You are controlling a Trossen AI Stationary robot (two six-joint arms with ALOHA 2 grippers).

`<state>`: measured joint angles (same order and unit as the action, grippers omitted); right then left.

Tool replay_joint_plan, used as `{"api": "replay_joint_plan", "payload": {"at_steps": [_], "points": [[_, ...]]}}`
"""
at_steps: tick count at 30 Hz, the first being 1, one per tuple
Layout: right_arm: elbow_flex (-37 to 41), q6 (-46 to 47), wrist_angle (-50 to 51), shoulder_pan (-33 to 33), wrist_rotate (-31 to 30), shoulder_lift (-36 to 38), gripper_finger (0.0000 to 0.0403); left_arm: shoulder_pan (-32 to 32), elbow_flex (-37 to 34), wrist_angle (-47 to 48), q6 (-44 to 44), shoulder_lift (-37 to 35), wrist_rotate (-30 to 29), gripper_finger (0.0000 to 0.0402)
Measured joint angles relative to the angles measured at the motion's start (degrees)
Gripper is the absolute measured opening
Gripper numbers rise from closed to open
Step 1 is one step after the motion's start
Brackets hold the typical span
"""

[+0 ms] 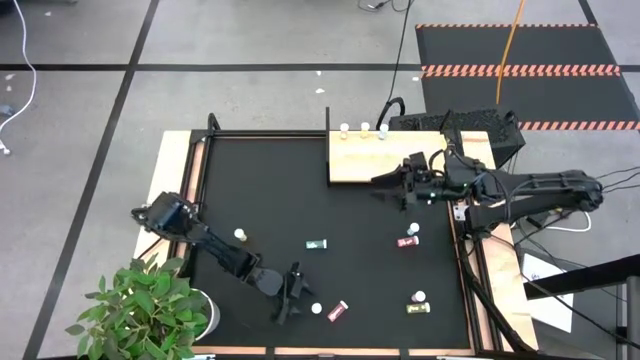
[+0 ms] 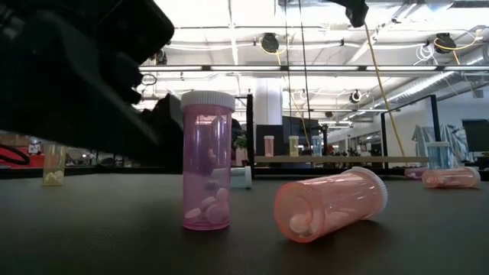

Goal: Pick and place medicine bottles onto shelf by color
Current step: Put the bottom left purple pill bottle on the shelf

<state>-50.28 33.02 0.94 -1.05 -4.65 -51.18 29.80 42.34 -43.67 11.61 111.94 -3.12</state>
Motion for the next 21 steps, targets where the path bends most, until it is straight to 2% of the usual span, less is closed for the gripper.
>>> {"api": "replay_joint_plan", "payload": {"at_steps": [7, 11, 16, 21], "points": [[0.00, 1.70, -0.63, -2.62, -3.79, -0.26, 0.0248, 0.25, 0.23, -7.41, 0.64, 3.82, 0.95, 0.0199], [-0.01, 1.59, -1.92, -3.20, -4.65, -0.26, 0.0248, 0.73, 1.88, -7.53, 0.51, 7.01, 2.92, 0.0169], [0.00, 1.79, -2.96, -3.20, -4.80, -0.28, 0.0248, 1.09, 5.11, -8.00, -0.62, 10.44, 2.69, 0.0168], [0.00, 2.84, -3.03, -3.20, -5.85, -0.28, 0.0248, 1.09, 5.89, -7.79, -1.40, 10.85, 1.01, 0.0181]]}}
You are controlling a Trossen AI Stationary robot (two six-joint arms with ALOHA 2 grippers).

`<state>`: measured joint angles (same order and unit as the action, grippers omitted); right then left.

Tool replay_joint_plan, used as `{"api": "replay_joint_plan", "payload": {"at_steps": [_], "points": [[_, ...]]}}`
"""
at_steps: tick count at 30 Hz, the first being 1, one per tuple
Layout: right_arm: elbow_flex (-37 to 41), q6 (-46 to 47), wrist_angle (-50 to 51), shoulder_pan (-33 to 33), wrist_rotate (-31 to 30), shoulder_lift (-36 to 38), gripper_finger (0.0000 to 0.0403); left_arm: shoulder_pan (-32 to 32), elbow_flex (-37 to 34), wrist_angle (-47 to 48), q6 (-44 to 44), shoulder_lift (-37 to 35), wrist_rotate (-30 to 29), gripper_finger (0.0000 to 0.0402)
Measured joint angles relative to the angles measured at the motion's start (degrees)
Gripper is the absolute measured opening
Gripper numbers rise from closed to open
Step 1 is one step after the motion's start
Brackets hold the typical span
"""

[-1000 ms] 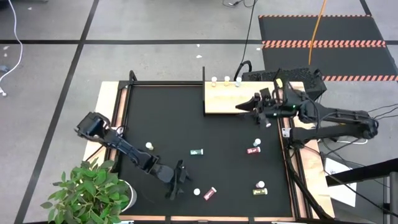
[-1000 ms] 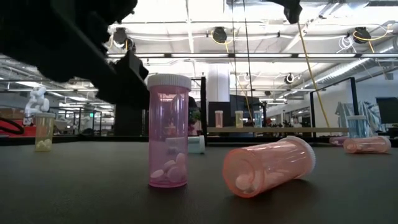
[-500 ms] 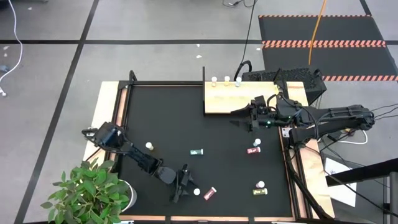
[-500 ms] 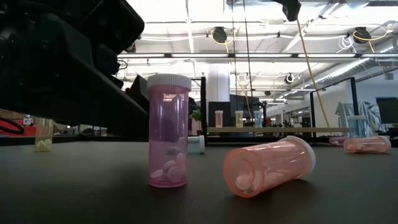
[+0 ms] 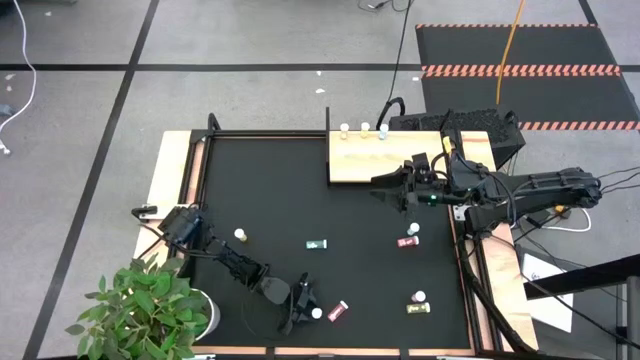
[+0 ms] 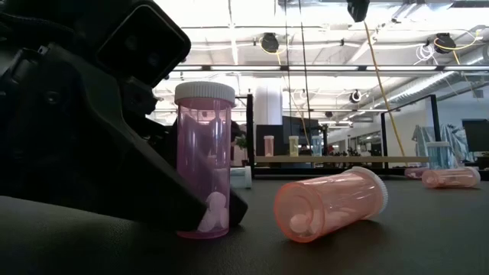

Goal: Pick and place medicine bottles onto shelf by color
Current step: Put the bottom left purple pill bottle on the shelf

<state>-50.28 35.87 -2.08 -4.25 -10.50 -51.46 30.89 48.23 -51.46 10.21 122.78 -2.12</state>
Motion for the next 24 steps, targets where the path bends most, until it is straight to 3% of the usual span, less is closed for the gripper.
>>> {"api": "replay_joint_plan", "payload": {"at_steps": [4, 13, 18, 24], "points": [[-0.02, 0.91, -0.12, 0.00, -0.03, 0.00, 0.0248, -0.02, 0.00, 0.40, -1.10, 0.00, -0.45, 0.0176], [-0.02, 0.79, -0.21, 0.00, -0.02, 0.00, 0.0248, -1.25, 0.02, 0.37, 4.01, -0.04, -0.64, 0.0088], [-0.02, 0.53, 2.28, 0.00, 0.00, 0.00, 0.0248, -3.05, -0.06, 1.94, 5.43, -2.23, -0.71, 0.0110], [-0.02, 1.41, 4.08, -0.15, 2.18, -0.01, 0.0248, -6.98, -0.07, 10.11, 4.90, -10.83, -0.77, 0.0124]]}}
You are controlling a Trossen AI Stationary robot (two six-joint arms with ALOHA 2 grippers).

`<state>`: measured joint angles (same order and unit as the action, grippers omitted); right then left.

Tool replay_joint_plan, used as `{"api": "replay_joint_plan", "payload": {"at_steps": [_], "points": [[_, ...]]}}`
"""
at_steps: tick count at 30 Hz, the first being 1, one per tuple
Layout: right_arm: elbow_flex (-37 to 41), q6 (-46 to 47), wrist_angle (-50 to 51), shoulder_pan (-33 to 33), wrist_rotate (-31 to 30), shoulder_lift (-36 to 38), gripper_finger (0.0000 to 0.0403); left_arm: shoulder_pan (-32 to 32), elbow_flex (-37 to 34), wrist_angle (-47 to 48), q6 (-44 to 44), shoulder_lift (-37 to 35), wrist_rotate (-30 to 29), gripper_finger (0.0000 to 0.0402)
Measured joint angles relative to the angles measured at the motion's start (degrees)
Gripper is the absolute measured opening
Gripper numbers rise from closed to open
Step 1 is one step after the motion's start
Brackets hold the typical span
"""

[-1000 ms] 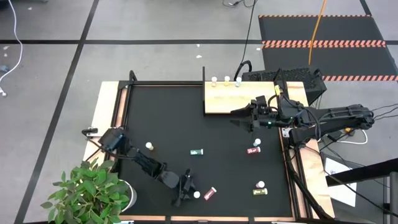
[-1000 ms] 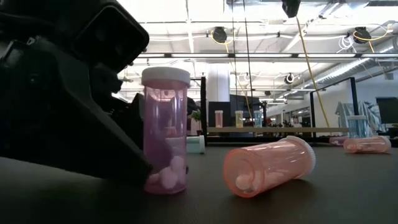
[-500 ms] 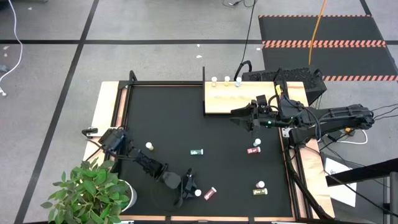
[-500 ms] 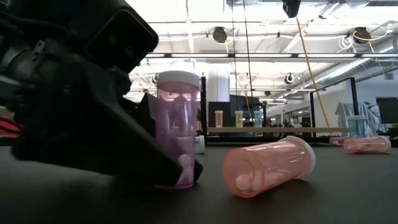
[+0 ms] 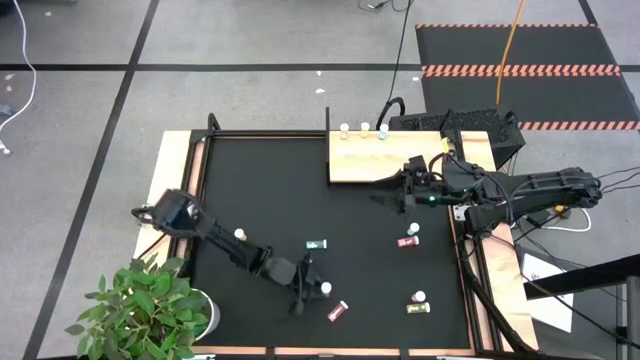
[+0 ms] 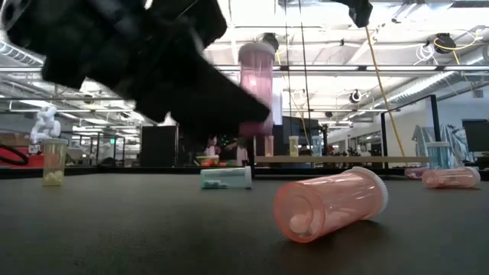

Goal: Pick and place medicine bottles onto shelf by color
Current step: Put the bottom left purple pill bottle on the shelf

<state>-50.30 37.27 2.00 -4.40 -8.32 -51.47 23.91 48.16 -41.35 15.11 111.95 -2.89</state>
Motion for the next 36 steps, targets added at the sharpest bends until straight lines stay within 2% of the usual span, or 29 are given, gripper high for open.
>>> {"api": "replay_joint_plan", "payload": {"at_steps": [7, 15, 19, 24, 29, 36], "points": [[-0.11, -3.44, -0.88, -4.99, 0.95, -6.38, 0.0254, -6.59, 0.04, 14.90, -0.52, -13.38, -0.23, 0.0099], [-0.63, -13.35, -7.05, -6.66, 0.92, -15.71, 0.0279, -12.17, 0.04, 21.95, -1.74, -23.58, -0.40, 0.0103], [-4.02, -19.04, -7.27, -6.13, 1.11, -19.07, 0.0297, -13.77, 0.04, 22.48, -0.93, -25.45, -1.22, 0.0103], [-8.60, -24.27, -3.95, -4.54, 4.58, -23.00, 0.0308, -15.43, 1.99, 26.16, -2.59, -25.67, -1.67, 0.0103], [-11.45, -24.11, 1.51, -1.25, 9.26, -26.52, 0.0305, -16.71, 6.20, 34.24, -6.47, -25.67, -1.69, 0.0103], [-12.70, -24.13, -0.28, 1.04, 13.11, -27.22, 0.0302, -17.55, 9.70, 42.80, -12.28, -25.65, -1.72, 0.0104]]}}
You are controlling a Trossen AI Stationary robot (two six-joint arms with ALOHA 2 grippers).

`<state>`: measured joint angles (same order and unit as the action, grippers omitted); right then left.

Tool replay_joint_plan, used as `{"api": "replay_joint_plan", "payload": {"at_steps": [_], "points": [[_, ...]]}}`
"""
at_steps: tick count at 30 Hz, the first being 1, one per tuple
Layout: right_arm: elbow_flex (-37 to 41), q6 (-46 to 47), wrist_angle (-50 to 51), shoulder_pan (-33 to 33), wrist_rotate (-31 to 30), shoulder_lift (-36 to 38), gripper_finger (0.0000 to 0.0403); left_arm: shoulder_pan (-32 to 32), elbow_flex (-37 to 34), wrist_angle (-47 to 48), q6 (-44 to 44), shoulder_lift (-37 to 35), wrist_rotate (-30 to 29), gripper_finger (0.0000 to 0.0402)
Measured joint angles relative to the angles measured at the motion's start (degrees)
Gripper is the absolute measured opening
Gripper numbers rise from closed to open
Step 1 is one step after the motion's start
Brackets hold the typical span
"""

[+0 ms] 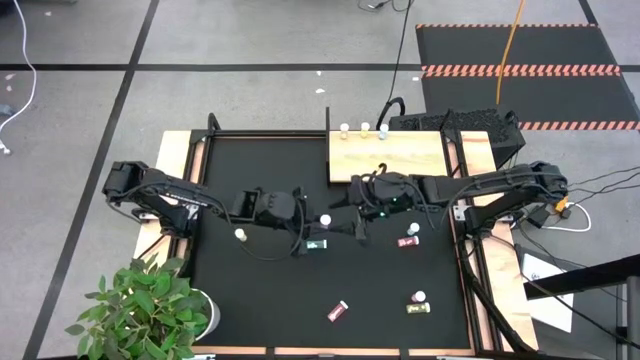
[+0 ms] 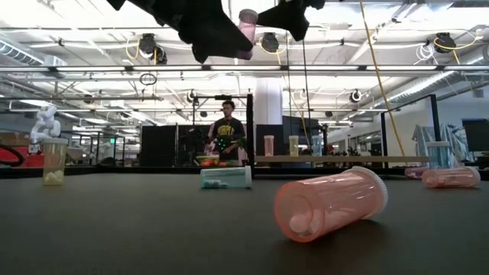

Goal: Pick and place medicine bottles onto shelf by color
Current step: Put the bottom left purple pill bottle on the shelf

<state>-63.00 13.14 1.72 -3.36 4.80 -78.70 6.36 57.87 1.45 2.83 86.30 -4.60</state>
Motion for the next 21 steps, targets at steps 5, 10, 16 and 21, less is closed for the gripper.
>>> {"api": "replay_joint_plan", "payload": {"at_steps": [5, 10, 16, 21], "points": [[0.00, -6.98, -1.11, 0.02, -0.26, -0.74, 0.0302, -0.78, 0.00, 0.04, -1.00, 0.00, 0.00, 0.0104], [0.02, -7.91, -5.21, 0.00, -0.30, -3.69, 0.0296, -1.53, 0.00, 0.01, -1.09, 0.00, 0.00, 0.0104], [0.04, -6.10, -6.61, 0.11, -0.47, -5.98, 0.0271, -1.74, 0.00, 0.34, -1.06, 0.00, 0.02, 0.0104], [0.04, -3.88, -6.63, 0.33, -0.52, -6.10, 0.0236, -1.73, 0.00, 0.46, -1.06, 0.00, 0.04, 0.0104]]}}
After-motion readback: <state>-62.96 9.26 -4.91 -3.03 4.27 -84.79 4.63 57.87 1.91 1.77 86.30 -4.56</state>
